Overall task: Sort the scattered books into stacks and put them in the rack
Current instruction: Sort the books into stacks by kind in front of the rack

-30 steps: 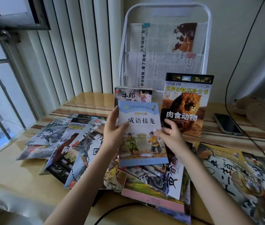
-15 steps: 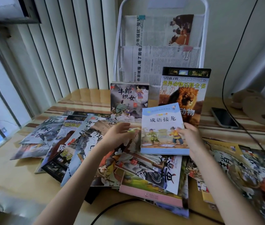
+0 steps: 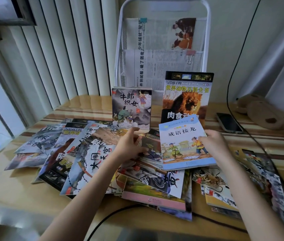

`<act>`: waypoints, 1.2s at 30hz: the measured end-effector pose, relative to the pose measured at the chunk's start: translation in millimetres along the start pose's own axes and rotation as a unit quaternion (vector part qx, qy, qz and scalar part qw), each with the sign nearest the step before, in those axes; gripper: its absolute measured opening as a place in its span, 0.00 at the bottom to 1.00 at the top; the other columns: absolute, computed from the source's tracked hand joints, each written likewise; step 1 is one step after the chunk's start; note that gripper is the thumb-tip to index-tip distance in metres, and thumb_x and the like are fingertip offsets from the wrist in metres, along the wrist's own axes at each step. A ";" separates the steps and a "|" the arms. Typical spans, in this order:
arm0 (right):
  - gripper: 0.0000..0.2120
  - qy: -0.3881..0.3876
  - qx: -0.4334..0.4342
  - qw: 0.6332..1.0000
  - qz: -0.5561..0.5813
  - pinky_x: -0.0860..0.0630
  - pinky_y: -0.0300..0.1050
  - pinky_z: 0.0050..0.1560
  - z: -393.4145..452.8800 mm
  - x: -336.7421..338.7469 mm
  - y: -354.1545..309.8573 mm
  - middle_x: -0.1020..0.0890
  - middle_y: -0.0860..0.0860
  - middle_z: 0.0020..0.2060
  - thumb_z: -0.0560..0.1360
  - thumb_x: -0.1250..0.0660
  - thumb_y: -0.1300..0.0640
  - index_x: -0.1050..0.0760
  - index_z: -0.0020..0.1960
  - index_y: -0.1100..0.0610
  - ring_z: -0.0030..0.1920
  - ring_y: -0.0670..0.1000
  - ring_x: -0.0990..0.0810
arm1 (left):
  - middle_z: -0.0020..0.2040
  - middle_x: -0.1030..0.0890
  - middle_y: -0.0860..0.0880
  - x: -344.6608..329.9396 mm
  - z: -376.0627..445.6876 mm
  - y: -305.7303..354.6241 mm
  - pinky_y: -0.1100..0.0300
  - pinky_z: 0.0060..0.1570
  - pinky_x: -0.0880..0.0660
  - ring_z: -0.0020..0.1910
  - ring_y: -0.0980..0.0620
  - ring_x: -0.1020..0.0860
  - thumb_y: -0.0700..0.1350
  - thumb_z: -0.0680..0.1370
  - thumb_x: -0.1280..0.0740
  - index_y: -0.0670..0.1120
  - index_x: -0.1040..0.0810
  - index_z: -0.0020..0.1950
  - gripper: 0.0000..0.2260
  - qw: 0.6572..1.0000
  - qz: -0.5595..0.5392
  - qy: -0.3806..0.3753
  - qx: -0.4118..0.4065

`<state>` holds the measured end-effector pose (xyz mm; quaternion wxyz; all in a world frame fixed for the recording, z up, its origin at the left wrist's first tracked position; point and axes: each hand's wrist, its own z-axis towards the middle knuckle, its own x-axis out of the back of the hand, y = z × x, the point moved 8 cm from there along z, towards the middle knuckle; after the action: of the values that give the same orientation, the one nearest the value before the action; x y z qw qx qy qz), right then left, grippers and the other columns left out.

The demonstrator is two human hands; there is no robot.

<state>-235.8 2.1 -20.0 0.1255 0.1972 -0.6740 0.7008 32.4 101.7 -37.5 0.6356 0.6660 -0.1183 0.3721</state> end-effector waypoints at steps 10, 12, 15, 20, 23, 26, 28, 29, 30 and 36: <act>0.06 0.052 -0.035 0.973 -0.224 0.36 0.41 0.31 -3.8 53.2 49.5 0.24 0.53 0.28 0.74 0.40 0.60 0.25 0.41 0.56 0.28 0.54 0.27 | 0.61 0.21 0.48 3.8 7.5 3.8 0.60 0.49 0.28 0.53 0.51 0.23 0.44 0.67 0.23 0.49 0.33 0.67 0.32 0.999 -0.022 0.035 0.000; 0.05 0.054 -0.035 0.971 -0.228 0.37 0.40 0.29 -4.2 53.9 51.5 0.25 0.51 0.30 0.75 0.39 0.59 0.25 0.46 0.57 0.28 0.53 0.28 | 0.58 0.19 0.48 6.5 9.2 4.7 0.58 0.48 0.26 0.51 0.51 0.21 0.44 0.66 0.22 0.49 0.32 0.64 0.31 0.998 -0.035 0.049 -0.003; 0.06 0.064 -0.010 0.981 -0.183 0.35 0.42 0.31 -3.9 52.8 48.8 0.24 0.51 0.32 0.76 0.40 0.58 0.26 0.51 0.54 0.29 0.54 0.27 | 0.56 0.20 0.46 13.8 15.2 7.9 0.54 0.52 0.24 0.52 0.48 0.22 0.46 0.66 0.22 0.46 0.31 0.65 0.32 0.998 -0.017 0.062 0.005; 0.12 0.080 0.033 0.987 -0.138 0.31 0.42 0.33 -7.9 46.1 40.8 0.19 0.51 0.41 0.77 0.40 0.51 0.26 0.58 0.54 0.35 0.54 0.22 | 0.51 0.21 0.46 20.7 27.1 11.5 0.61 0.43 0.32 0.46 0.50 0.25 0.51 0.69 0.24 0.40 0.24 0.61 0.25 0.995 0.088 0.042 0.017; 0.16 0.107 0.031 0.962 -0.248 0.29 0.45 0.40 -8.6 50.4 44.1 0.20 0.55 0.48 0.77 0.42 0.50 0.27 0.60 0.57 0.45 0.58 0.23 | 0.51 0.22 0.50 26.8 27.9 21.7 0.61 0.41 0.32 0.46 0.51 0.25 0.46 0.71 0.26 0.42 0.25 0.59 0.20 0.996 0.070 0.052 -0.027; 0.17 0.140 -0.029 0.899 -0.413 0.33 0.57 0.60 -12.1 63.0 45.0 0.26 0.61 0.58 0.76 0.43 0.49 0.27 0.60 0.56 0.60 0.61 0.31 | 0.52 0.22 0.50 38.1 25.0 41.7 0.61 0.38 0.30 0.45 0.49 0.24 0.44 0.73 0.28 0.44 0.27 0.61 0.18 0.993 0.016 0.070 -0.091; 0.19 0.147 0.030 0.903 -0.404 0.39 0.61 0.66 -14.4 55.7 25.4 0.32 0.59 0.65 0.76 0.38 0.52 0.30 0.66 0.54 0.67 0.61 0.37 | 0.51 0.19 0.45 42.0 25.1 56.6 0.59 0.40 0.27 0.44 0.47 0.22 0.44 0.73 0.28 0.45 0.26 0.60 0.17 0.989 -0.026 0.061 -0.130; 0.22 0.123 0.096 0.922 -0.354 0.39 0.60 0.68 -16.9 42.6 8.8 0.33 0.56 0.68 0.77 0.37 0.52 0.32 0.69 0.54 0.68 0.58 0.37 | 0.49 0.18 0.45 41.4 24.1 66.5 0.60 0.42 0.26 0.43 0.50 0.22 0.44 0.73 0.28 0.46 0.26 0.60 0.17 0.987 -0.040 0.045 -0.148; 0.23 0.070 0.153 0.949 -0.265 0.38 0.56 0.68 -22.1 26.1 -10.1 0.33 0.50 0.68 0.78 0.37 0.50 0.34 0.71 0.53 0.69 0.53 0.36 | 0.47 0.18 0.46 39.2 22.2 76.7 0.63 0.42 0.27 0.40 0.55 0.22 0.44 0.73 0.27 0.46 0.25 0.60 0.17 0.985 -0.048 0.025 -0.166; 0.13 -0.146 0.147 0.976 0.062 0.33 0.28 0.44 -28.7 -40.3 -69.4 0.26 0.35 0.45 0.80 0.43 0.51 0.26 0.62 0.51 0.49 0.37 0.27 | 0.54 0.19 0.51 53.3 14.6 106.0 0.58 0.55 0.25 0.53 0.53 0.22 0.45 0.71 0.26 0.49 0.24 0.64 0.22 0.970 0.047 0.074 -0.228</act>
<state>-172.4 38.4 23.8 -0.0484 0.2712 -0.5856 0.7624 7.7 87.5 78.6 0.7593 0.4678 -0.1841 0.4131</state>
